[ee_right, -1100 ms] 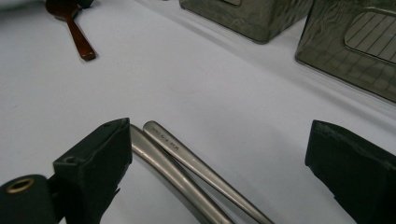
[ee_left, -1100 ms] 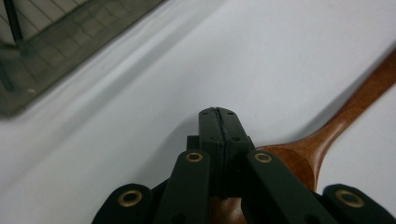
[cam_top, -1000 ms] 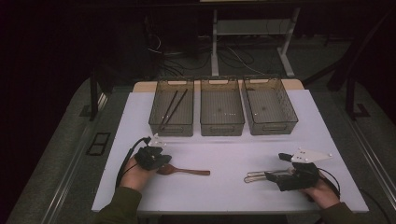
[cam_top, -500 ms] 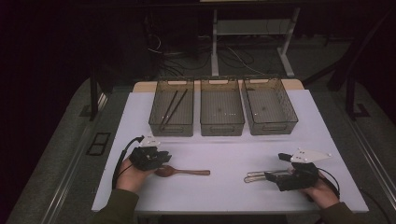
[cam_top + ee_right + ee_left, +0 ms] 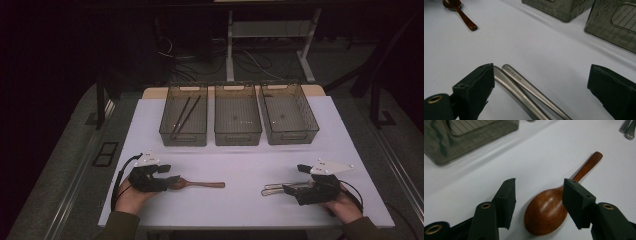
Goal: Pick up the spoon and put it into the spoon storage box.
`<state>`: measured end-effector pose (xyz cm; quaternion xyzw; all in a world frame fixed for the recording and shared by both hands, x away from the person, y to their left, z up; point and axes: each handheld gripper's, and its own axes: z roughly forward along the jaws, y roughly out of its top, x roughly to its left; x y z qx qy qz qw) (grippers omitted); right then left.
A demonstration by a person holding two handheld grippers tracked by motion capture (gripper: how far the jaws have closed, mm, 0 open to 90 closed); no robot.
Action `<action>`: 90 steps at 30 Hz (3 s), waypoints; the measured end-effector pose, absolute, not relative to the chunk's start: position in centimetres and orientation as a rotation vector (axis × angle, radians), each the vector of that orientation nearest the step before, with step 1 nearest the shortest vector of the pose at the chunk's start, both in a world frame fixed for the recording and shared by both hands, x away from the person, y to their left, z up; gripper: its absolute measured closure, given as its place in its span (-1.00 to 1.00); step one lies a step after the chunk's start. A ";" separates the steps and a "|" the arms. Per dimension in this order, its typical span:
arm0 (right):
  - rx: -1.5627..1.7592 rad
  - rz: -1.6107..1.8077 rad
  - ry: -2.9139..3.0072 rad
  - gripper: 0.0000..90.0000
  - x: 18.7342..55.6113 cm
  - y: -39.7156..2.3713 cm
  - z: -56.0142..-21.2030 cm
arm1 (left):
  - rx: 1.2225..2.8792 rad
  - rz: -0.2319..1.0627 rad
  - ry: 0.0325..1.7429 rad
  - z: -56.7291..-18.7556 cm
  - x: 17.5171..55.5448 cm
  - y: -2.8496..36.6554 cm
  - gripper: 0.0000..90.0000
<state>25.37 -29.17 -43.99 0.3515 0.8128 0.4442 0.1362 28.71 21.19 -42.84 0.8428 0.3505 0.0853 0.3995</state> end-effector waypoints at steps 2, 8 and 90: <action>1.019 1.285 2.353 -0.85 25.4 -29.2 -44.0 | 2.144 0.190 0.888 -43.2 28.9 21.2 -0.06; 1.016 1.285 2.357 -0.85 25.4 -29.2 -44.0 | 2.170 0.158 0.888 -43.8 29.0 21.1 -0.07; 1.016 1.281 2.359 -0.85 25.3 -29.1 -43.9 | 2.339 0.139 0.736 -43.2 28.3 19.5 0.75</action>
